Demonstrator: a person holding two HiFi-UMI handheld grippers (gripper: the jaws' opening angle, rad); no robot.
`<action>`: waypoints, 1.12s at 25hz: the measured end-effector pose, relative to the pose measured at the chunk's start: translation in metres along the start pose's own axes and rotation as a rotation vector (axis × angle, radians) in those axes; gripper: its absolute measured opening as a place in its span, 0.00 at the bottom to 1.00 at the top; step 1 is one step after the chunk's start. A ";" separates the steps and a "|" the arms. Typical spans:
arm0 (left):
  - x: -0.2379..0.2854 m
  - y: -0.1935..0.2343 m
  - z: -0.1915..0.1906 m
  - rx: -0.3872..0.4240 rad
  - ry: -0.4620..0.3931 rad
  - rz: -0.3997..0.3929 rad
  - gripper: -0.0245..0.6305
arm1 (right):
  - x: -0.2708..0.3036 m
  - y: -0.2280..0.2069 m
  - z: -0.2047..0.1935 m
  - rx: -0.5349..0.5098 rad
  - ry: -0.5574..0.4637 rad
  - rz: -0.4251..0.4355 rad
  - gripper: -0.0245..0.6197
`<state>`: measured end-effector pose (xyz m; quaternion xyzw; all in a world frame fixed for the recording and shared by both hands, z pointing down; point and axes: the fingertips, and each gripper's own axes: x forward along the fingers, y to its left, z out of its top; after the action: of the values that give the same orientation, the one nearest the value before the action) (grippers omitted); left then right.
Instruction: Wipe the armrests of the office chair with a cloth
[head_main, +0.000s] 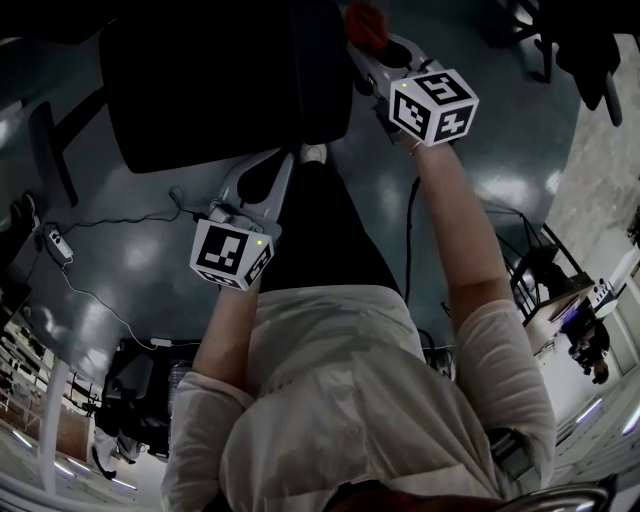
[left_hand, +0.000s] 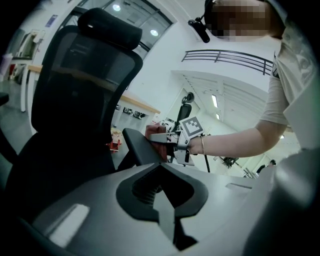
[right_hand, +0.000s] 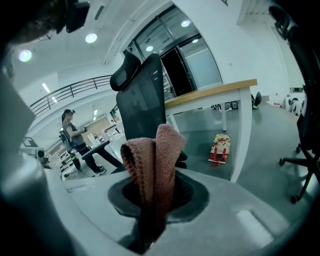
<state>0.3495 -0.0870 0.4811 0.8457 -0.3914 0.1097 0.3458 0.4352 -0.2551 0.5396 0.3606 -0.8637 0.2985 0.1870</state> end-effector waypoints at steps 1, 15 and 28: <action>-0.001 -0.001 0.000 0.020 0.002 -0.001 0.06 | -0.005 0.004 -0.005 -0.004 0.006 -0.001 0.12; -0.018 -0.025 -0.021 0.038 -0.024 -0.024 0.06 | -0.068 0.061 -0.080 0.018 0.063 -0.029 0.12; -0.035 -0.027 -0.019 0.019 -0.069 0.003 0.06 | -0.088 0.107 -0.121 0.224 -0.078 -0.165 0.12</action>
<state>0.3477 -0.0410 0.4654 0.8515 -0.4036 0.0847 0.3238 0.4286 -0.0713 0.5429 0.4605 -0.7989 0.3624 0.1356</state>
